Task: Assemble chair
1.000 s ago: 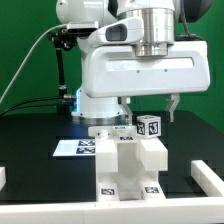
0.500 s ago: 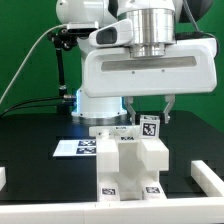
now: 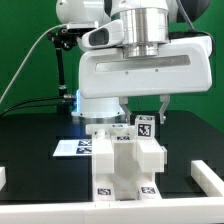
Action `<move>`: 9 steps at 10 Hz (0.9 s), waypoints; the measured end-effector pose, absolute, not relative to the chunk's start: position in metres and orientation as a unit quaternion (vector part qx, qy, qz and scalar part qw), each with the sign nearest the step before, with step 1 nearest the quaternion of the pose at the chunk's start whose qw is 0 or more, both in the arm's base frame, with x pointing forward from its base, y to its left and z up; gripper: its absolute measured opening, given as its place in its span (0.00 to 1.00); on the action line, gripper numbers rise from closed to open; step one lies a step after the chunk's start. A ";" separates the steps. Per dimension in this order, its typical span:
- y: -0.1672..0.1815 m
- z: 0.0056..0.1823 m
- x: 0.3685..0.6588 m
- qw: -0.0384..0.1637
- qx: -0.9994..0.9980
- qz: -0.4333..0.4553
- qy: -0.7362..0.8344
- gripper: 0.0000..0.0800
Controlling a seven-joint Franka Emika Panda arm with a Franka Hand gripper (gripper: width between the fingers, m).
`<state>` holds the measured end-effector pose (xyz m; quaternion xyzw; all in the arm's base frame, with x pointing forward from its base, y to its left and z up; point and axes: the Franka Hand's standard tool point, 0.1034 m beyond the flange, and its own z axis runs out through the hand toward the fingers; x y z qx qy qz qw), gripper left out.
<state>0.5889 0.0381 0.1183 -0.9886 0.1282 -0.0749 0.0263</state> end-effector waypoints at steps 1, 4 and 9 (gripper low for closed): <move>0.038 0.118 0.589 0.026 -0.989 -0.075 0.128 0.35; 0.038 0.118 0.589 0.026 -0.989 -0.075 0.128 0.36; 0.036 0.120 0.588 0.038 -0.965 -0.069 0.251 0.36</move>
Offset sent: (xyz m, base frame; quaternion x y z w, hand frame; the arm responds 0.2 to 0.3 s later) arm 0.0000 0.0000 0.0000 0.0000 0.0000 0.0000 1.0000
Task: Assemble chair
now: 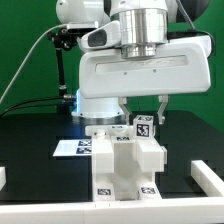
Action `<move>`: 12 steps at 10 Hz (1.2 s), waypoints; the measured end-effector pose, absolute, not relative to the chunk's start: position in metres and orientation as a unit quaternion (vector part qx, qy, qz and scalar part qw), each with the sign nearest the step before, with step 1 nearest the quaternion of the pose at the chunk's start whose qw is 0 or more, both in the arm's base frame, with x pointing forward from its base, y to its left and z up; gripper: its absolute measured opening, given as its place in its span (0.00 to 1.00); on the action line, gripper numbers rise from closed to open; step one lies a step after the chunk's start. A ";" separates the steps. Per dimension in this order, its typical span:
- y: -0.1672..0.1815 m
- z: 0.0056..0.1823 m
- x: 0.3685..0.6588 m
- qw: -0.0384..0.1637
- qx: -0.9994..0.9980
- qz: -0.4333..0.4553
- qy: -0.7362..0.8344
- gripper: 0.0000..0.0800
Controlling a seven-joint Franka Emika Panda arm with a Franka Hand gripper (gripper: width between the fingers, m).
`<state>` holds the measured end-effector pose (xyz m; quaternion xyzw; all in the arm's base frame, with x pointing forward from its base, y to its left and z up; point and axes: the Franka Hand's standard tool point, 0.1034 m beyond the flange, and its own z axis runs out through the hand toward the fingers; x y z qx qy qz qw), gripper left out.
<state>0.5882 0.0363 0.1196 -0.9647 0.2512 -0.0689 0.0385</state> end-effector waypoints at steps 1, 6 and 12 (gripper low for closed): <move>0.037 0.120 0.588 0.041 -0.956 -0.068 0.281 0.36; 0.037 0.120 0.588 0.068 -0.881 -0.055 0.465 0.36; 0.039 0.122 0.592 0.038 -0.970 -0.072 0.229 0.77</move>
Offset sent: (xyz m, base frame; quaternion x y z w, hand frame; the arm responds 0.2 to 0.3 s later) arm 0.0005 -0.0019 0.0002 -0.0062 -0.0201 0.2605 0.9652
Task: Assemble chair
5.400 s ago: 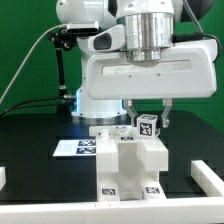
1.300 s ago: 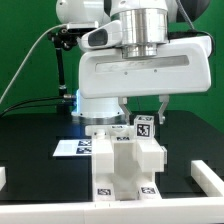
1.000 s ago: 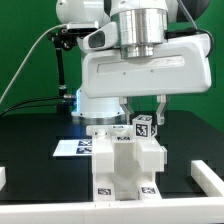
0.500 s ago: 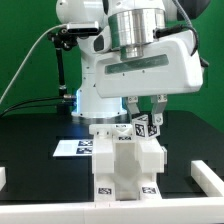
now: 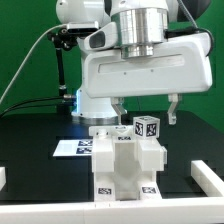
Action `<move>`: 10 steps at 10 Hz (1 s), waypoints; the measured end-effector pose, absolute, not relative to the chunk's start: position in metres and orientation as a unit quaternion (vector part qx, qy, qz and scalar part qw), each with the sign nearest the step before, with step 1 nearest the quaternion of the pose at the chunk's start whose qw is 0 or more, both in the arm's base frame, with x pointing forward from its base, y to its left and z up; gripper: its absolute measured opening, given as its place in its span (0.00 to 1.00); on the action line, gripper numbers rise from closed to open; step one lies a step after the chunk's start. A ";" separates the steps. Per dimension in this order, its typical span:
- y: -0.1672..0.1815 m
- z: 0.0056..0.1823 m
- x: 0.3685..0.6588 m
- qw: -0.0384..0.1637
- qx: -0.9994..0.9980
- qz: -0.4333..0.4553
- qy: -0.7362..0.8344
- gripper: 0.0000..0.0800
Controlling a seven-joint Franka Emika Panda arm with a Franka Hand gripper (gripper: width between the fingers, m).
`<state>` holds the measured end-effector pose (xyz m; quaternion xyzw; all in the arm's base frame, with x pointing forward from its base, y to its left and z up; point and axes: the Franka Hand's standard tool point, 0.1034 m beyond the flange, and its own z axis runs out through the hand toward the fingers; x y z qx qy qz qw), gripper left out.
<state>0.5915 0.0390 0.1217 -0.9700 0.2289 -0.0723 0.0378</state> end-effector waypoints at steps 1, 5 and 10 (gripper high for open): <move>0.040 0.121 0.591 0.029 -0.985 -0.074 0.155 0.81; 0.035 0.118 0.588 0.013 -0.997 -0.079 0.001 0.81; 0.035 0.117 0.589 -0.006 -0.992 -0.078 -0.099 0.66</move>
Offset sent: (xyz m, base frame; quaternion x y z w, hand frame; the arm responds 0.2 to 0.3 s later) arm 0.0000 0.0000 0.0000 0.0000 0.0000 -0.1938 0.9810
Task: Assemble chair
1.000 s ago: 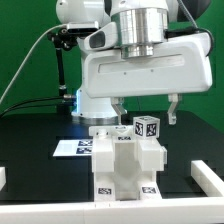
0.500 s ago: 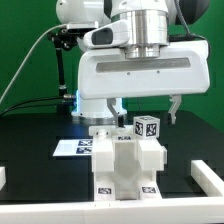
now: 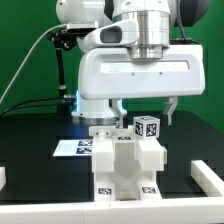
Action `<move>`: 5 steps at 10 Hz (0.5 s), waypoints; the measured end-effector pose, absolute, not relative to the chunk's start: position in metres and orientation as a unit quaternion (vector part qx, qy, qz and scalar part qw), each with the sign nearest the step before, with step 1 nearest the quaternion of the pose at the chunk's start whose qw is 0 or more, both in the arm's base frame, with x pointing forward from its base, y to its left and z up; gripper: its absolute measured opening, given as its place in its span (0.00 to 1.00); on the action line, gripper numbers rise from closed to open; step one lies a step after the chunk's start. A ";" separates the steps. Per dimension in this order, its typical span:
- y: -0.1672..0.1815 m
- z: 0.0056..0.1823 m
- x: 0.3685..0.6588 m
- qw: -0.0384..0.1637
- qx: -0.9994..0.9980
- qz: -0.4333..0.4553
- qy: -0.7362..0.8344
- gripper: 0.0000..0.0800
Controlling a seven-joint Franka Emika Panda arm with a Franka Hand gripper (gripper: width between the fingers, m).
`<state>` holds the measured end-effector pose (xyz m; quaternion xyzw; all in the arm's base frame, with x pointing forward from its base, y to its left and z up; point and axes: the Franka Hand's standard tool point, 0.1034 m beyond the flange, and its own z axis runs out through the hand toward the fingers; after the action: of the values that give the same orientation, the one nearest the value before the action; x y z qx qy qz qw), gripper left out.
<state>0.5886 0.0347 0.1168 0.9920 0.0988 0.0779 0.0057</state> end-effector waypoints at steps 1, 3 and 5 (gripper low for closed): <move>0.035 0.117 0.589 0.004 0.994 0.078 0.083 0.49; 0.035 0.117 0.589 -0.003 0.997 0.078 0.008 0.35; 0.036 0.117 0.589 -0.010 0.995 0.078 -0.064 0.36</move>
Offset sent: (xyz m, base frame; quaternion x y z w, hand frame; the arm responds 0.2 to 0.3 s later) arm 0.0000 0.0000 0.0000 0.0000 0.0000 0.1938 0.9810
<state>0.5887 0.0356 0.1169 0.9948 -0.0641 0.0780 -0.0102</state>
